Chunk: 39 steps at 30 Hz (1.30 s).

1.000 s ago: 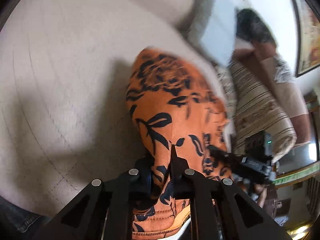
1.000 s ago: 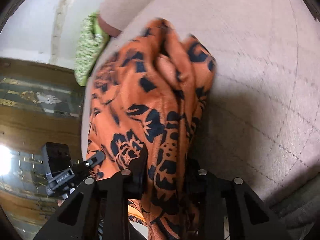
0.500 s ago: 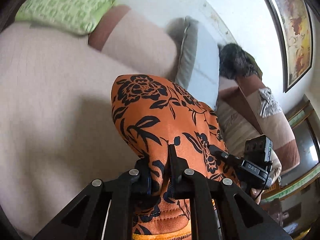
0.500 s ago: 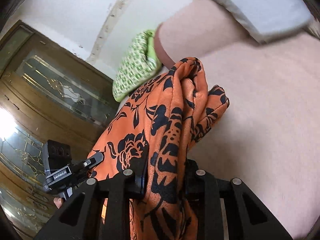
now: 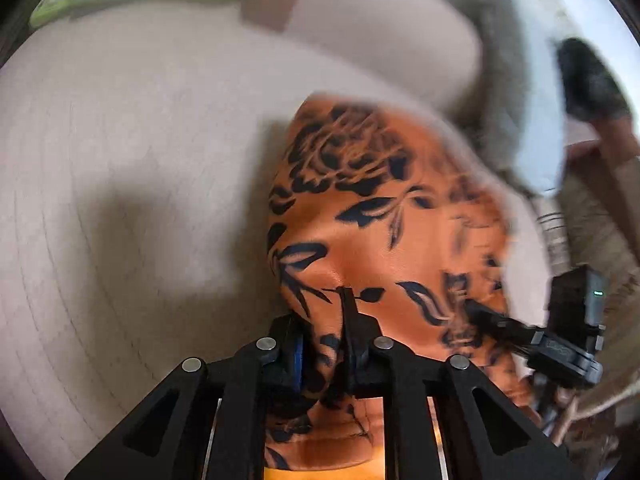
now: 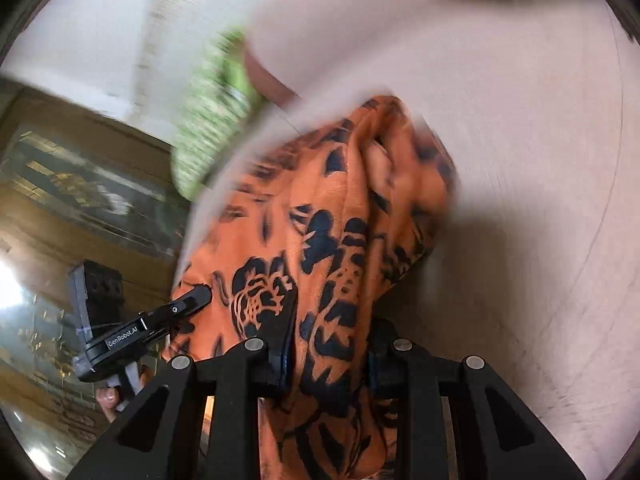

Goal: Fold small clothes

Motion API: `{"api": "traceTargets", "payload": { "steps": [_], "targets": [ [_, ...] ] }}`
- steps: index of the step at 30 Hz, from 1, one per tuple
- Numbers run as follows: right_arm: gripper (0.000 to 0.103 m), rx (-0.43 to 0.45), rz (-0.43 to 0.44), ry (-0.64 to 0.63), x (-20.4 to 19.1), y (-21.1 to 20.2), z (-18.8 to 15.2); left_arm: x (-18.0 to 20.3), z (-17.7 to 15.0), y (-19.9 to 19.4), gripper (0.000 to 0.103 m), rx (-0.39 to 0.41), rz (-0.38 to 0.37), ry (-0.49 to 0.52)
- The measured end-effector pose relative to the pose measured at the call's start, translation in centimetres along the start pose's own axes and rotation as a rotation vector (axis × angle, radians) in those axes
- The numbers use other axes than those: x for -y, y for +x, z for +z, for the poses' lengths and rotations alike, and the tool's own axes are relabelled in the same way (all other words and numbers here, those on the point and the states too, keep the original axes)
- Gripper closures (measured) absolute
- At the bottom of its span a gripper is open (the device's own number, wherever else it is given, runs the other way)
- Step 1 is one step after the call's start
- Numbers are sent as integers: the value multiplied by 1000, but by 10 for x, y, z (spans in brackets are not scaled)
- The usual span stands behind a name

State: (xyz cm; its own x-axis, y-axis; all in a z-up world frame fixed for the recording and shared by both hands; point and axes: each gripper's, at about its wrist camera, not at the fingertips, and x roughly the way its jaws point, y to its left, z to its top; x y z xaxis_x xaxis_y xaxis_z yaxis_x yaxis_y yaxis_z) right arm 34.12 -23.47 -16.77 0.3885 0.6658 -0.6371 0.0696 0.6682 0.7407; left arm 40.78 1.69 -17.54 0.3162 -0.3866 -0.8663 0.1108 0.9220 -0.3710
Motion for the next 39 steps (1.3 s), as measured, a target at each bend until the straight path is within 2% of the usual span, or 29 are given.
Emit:
{"api": "traceTargets", "payload": {
  "steps": [5,8,10,13,16,18,19,20,21,22,23,24,25,27,28,30,31,33,34,36,39],
  "targets": [
    [66,0,-34,-48,-8,-20,-2,18,-5,-4,70,7,10,33],
    [62,-21,-51,-19,-9,-28,-7,16,-15,2,62,-36,28,30],
    [52,-26,-91,-16,-14,-38,-16,11,-21,2,54,-48,21,6],
    [45,-29,-84,22,-13,-49,-32,-1,-31,-1,51,-42,-11,-36],
    [40,-67,-88,72,2,-42,-55,-11,-39,1,51,-43,-49,-119],
    [39,-77,-56,100,12,-38,-59,-14,-37,3,50,-57,-34,-115],
    [39,-81,-42,107,15,-37,-57,-14,-36,5,52,-65,-32,-117],
    [41,-90,-31,113,17,-37,-55,-14,-35,7,59,-67,-36,-120],
    [45,-98,-23,117,18,-36,-53,-13,-33,8,62,-72,-40,-122],
    [57,-104,-23,120,17,-35,-51,-12,-32,9,72,-80,-47,-126],
    [62,-112,-20,126,17,-37,-51,-11,-30,4,82,-82,-60,-132],
    [67,-118,-18,132,12,-39,-50,-7,-28,-5,83,-70,-90,-123],
    [72,-109,-13,118,2,-48,-48,1,-25,-24,84,-17,-125,-85],
    [74,-64,-7,38,-24,-72,-45,8,-23,-44,84,29,-126,-45],
    [74,-58,-29,16,-31,-77,-44,10,-22,-46,83,14,-126,-29],
    [73,-80,-87,-6,-34,-76,-46,18,-22,-28,77,-98,-39,61],
    [71,-109,-148,-20,-29,-68,-48,20,-26,-8,76,-183,40,112],
    [66,-204,-249,-34,-13,-41,-55,14,-29,11,68,-232,72,88],
    [61,-224,-233,-14,-4,-34,-56,13,-29,12,67,-231,72,85],
    [58,-222,-184,32,1,-40,-52,13,-23,6,67,-218,59,103],
    [56,-202,-197,-1,-5,-54,-49,9,-18,6,64,-215,43,83]
  ]
}}
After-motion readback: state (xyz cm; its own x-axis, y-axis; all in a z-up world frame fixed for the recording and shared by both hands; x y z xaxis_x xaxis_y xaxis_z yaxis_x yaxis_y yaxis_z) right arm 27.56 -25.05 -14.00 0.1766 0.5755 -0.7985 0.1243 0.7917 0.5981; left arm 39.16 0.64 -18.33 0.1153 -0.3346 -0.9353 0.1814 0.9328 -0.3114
